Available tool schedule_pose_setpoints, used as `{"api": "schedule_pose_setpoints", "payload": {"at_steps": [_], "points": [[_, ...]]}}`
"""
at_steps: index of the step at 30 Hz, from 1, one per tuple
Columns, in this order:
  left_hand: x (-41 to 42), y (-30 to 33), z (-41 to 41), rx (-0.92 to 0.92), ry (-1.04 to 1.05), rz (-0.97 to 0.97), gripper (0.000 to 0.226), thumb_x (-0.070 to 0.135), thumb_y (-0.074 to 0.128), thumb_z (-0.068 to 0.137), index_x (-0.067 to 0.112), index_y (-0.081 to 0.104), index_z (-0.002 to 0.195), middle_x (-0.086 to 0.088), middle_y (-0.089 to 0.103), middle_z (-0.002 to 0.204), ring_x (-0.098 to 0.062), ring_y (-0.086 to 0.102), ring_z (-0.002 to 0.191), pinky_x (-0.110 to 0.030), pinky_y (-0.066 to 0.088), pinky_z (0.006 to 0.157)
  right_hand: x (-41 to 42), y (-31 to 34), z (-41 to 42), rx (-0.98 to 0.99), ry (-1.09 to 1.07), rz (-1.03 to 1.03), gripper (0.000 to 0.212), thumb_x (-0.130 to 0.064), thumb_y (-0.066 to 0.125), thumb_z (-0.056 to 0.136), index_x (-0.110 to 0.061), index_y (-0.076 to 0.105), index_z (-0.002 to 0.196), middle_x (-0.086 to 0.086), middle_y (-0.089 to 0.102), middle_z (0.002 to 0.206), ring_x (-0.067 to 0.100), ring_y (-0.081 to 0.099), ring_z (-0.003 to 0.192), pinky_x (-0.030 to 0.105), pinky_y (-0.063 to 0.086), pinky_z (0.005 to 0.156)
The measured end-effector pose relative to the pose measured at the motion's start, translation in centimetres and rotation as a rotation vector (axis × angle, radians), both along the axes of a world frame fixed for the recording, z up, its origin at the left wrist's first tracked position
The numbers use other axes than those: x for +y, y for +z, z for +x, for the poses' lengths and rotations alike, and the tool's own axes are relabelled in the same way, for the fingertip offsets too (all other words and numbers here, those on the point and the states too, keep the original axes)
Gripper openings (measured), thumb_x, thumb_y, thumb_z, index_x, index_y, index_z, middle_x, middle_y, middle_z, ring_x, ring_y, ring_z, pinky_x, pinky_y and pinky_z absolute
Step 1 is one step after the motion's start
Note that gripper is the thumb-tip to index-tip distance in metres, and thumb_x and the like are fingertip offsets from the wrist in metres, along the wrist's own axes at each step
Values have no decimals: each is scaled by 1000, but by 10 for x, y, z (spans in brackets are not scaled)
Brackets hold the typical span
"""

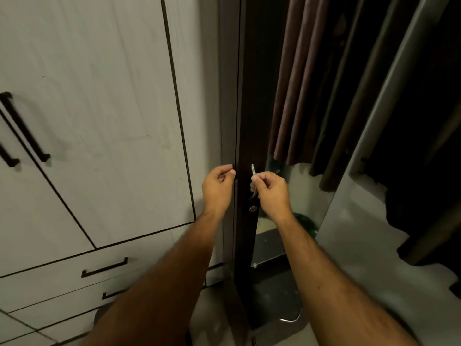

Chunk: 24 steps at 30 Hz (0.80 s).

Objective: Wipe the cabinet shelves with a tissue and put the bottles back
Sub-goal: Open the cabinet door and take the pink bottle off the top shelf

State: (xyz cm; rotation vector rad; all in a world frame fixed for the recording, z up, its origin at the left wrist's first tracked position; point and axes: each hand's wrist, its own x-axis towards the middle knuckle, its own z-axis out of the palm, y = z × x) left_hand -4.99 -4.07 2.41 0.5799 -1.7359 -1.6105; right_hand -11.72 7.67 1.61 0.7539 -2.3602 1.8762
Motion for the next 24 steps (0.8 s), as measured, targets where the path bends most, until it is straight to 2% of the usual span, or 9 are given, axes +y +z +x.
{"api": "schedule_pose_setpoints", "payload": {"at_steps": [6,10,13,18,21,24], "points": [[7,-5,9,59,-49,-4,13,18,64,93,29,66,98,12,68,95,-3,66,93,-33,57,89,9,-2,13,8,-51,28,15,-20,60,95,-25,64,81,-7,65,76,-1,58,63,12,43,57],[13,-8,17,75,-172,25,17,18,61,95,34,66,99,13,70,98,-2,67,95,-28,56,86,20,0,21,-13,-52,19,15,-17,59,95,-20,65,81,-3,66,78,6,61,71,17,45,63],[20,-9,23,73,-245,61,17,19,61,95,34,66,101,11,71,100,-5,68,97,-25,55,82,33,2,27,-24,-41,15,13,-17,59,95,-17,67,84,-3,67,79,5,62,73,16,46,65],[38,-14,37,81,-335,80,15,20,62,94,30,70,103,4,74,104,-10,68,102,-31,56,86,63,1,39,-32,-3,-11,12,-15,60,95,-12,68,88,1,69,84,15,64,82,25,52,75],[51,-16,44,67,-373,89,16,20,63,93,24,71,106,3,74,104,-11,69,102,-29,57,83,84,2,44,-37,32,-13,11,-13,60,95,-10,69,89,5,68,84,11,63,79,25,49,73],[66,-15,49,46,-397,117,13,19,65,92,24,73,100,6,75,99,-11,69,100,-22,56,75,105,4,47,-55,59,5,11,-13,60,95,-9,69,91,7,69,86,9,63,80,23,47,72]]}}
